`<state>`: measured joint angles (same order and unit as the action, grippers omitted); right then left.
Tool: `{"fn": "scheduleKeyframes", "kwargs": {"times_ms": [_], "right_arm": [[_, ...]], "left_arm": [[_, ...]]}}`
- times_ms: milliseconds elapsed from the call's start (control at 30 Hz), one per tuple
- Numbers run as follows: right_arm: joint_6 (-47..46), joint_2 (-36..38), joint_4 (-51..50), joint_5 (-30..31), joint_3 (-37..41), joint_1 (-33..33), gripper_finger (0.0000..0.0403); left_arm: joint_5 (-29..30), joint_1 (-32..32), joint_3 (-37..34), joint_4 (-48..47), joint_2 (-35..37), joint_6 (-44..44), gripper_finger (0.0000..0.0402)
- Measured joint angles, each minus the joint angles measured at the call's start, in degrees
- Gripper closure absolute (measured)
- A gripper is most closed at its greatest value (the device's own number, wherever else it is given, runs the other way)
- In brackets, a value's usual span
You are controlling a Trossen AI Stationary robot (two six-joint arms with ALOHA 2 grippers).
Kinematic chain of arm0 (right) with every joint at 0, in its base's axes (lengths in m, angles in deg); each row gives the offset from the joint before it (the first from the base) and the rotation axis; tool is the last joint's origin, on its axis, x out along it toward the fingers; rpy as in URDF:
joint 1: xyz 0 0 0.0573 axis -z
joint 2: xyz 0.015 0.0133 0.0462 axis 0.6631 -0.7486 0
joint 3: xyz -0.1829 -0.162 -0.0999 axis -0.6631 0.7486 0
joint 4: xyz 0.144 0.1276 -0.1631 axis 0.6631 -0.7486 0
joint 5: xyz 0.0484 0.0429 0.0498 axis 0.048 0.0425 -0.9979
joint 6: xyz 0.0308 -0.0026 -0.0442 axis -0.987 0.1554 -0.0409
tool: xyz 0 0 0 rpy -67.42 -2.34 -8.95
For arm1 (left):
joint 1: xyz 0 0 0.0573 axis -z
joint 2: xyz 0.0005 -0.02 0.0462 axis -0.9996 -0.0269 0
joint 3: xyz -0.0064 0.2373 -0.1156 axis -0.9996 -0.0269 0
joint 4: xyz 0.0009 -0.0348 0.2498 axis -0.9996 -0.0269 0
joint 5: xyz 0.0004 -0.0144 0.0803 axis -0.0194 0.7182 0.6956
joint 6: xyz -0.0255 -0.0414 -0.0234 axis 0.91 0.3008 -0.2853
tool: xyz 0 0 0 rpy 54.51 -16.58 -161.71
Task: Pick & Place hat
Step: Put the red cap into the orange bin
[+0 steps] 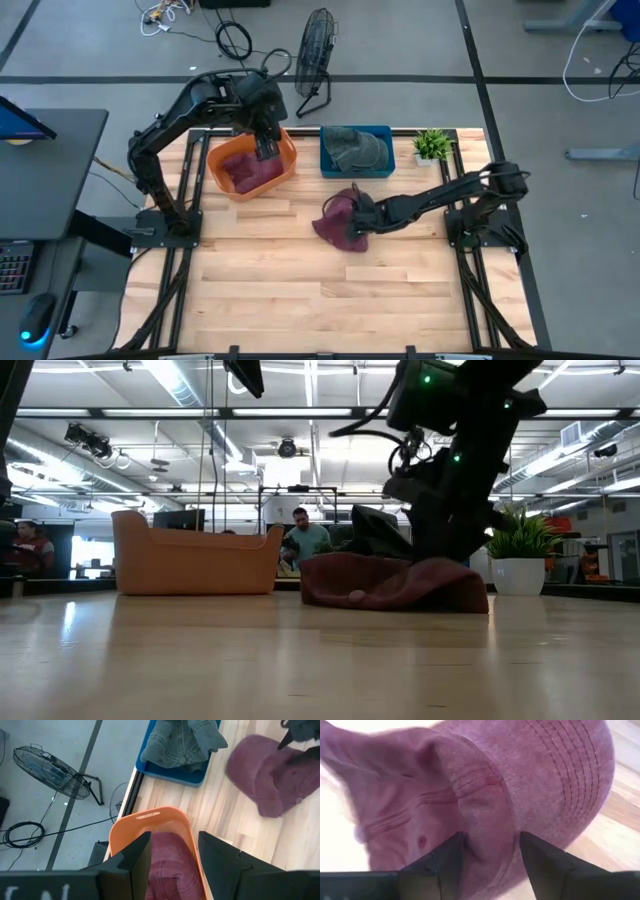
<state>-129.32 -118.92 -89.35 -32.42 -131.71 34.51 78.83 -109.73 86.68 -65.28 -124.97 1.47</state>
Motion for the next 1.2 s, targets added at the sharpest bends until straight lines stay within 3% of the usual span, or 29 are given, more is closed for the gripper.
{"fn": "scheduleKeyframes", "kwargs": {"times_ms": [167,367,467,567,667,833,967,1200], "right_arm": [[0.55,-2.37,0.77,0.85,-0.20,-0.09,0.0245],[2.49,-0.78,0.29,0.25,-0.07,-0.10,0.0385],[2.18,1.03,0.17,-0.53,0.04,-0.12,0.0380],[-0.66,4.27,0.29,-0.93,0.04,-0.12,0.0383],[-2.63,8.37,0.75,0.59,0.04,-0.12,0.0396],[-3.48,15.86,1.29,3.47,0.02,-0.09,0.0397],[-2.07,20.25,3.20,6.30,0.02,-0.09,0.0400],[2.25,22.54,10.36,11.11,0.00,-0.09,0.0402]], "left_arm": [[-0.02,0.00,-0.02,0.02,0.00,0.02,0.0234],[-0.02,0.07,-0.02,0.01,0.00,0.37,0.0234],[-0.25,0.31,-0.02,0.00,0.00,5.28,0.0234],[-6.32,0.41,-0.02,-0.07,0.00,12.76,0.0234],[-11.21,1.68,-0.02,-0.07,0.00,14.84,0.0240],[-11.65,6.60,-0.02,0.87,-0.02,16.01,0.0255],[-10.70,11.78,-0.06,7.12,-1.02,16.88,0.0257],[-6.52,18.50,-0.07,16.83,-6.41,18.25,0.0220]]}}
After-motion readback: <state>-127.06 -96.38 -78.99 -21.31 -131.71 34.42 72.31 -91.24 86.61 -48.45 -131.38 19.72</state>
